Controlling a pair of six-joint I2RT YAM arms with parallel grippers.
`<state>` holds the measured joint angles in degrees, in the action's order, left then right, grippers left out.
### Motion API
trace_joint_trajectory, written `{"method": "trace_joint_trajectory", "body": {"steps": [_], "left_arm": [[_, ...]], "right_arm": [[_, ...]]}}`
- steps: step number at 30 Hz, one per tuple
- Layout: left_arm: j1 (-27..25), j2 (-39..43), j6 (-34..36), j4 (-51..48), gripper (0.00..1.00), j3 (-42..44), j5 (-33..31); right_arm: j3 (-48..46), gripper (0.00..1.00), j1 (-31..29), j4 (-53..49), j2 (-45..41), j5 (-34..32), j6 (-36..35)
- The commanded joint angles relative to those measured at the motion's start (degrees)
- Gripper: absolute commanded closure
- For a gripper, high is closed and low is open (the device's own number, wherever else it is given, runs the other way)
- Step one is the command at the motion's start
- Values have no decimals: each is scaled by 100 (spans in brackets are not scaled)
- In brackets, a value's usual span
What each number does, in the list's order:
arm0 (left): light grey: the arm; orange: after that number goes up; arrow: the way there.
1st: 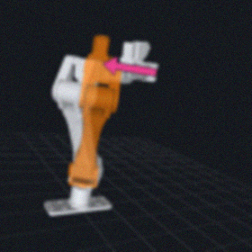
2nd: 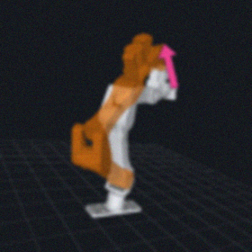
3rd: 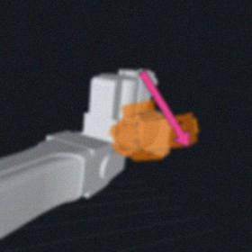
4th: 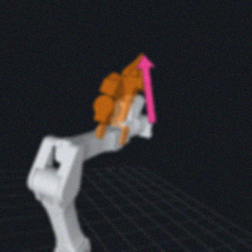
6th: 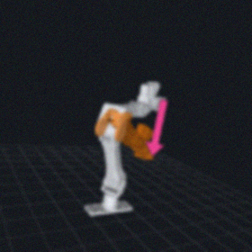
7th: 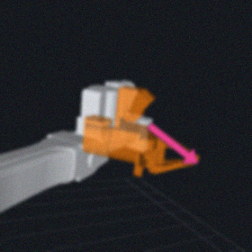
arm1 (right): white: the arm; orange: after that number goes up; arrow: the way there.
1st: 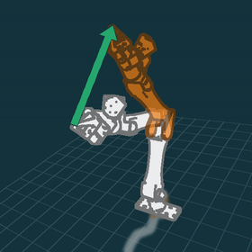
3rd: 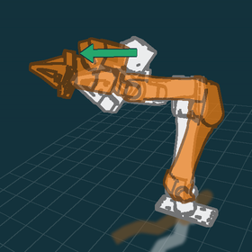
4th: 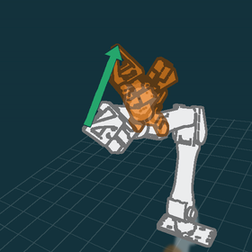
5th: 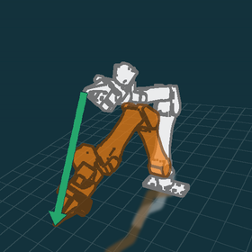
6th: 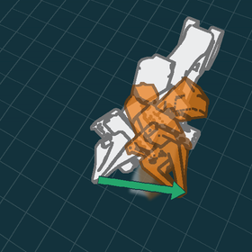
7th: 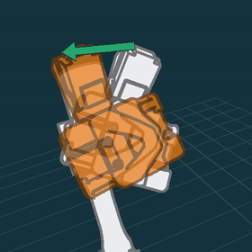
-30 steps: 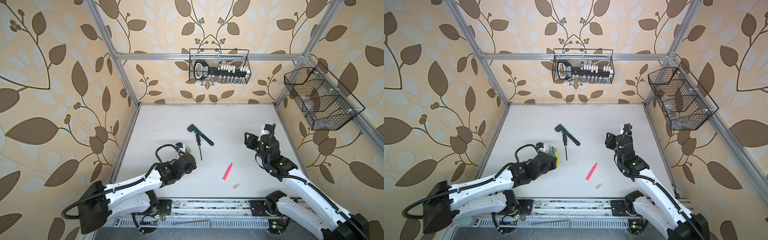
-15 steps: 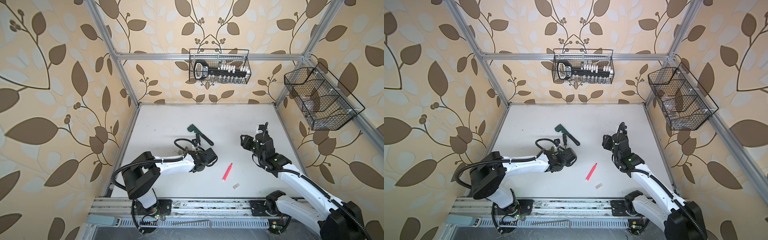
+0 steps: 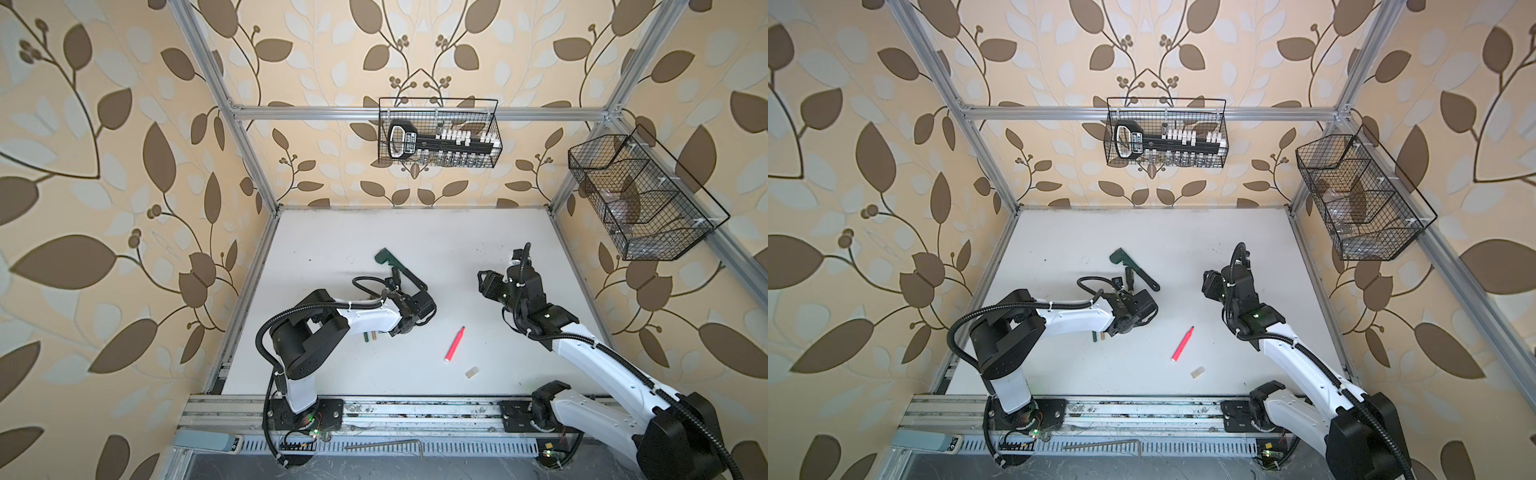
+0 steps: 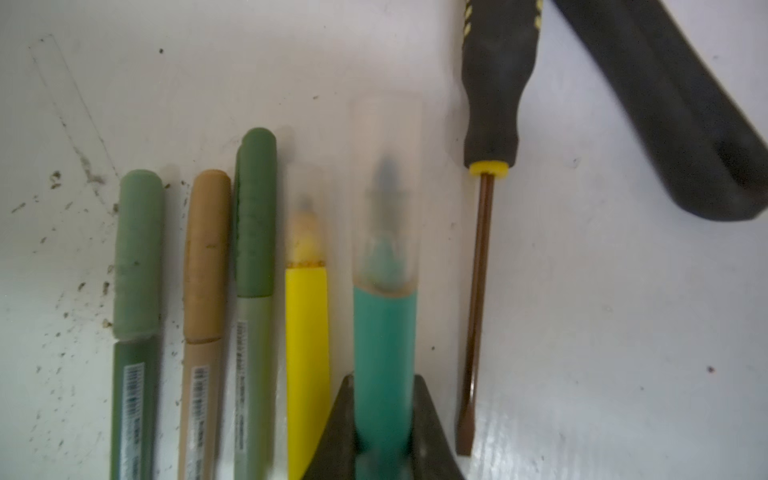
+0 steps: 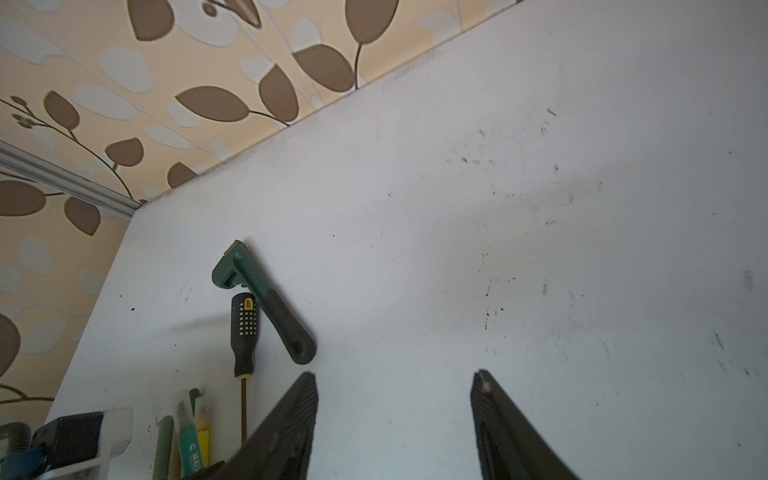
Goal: Insert the pens into the pen caps
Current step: 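Lower the capped teal marker beside the pen row and open the left gripper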
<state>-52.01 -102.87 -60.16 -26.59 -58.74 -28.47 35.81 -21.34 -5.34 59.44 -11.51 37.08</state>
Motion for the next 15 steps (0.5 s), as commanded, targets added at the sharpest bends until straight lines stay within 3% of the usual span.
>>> {"method": "trace_joint_trajectory", "body": {"steps": [1,11,15], "left_arm": [[77,-14,-13,-350,85,-214,-90],[77,92,49,-532,73,-310,-131],[77,135,65,-542,80,-306,-173]], "right_arm": [[207,40,12,-54,50,77,32],[219,40,16,-56,59,99,36],[233,40,16,-87,70,114,37]]}}
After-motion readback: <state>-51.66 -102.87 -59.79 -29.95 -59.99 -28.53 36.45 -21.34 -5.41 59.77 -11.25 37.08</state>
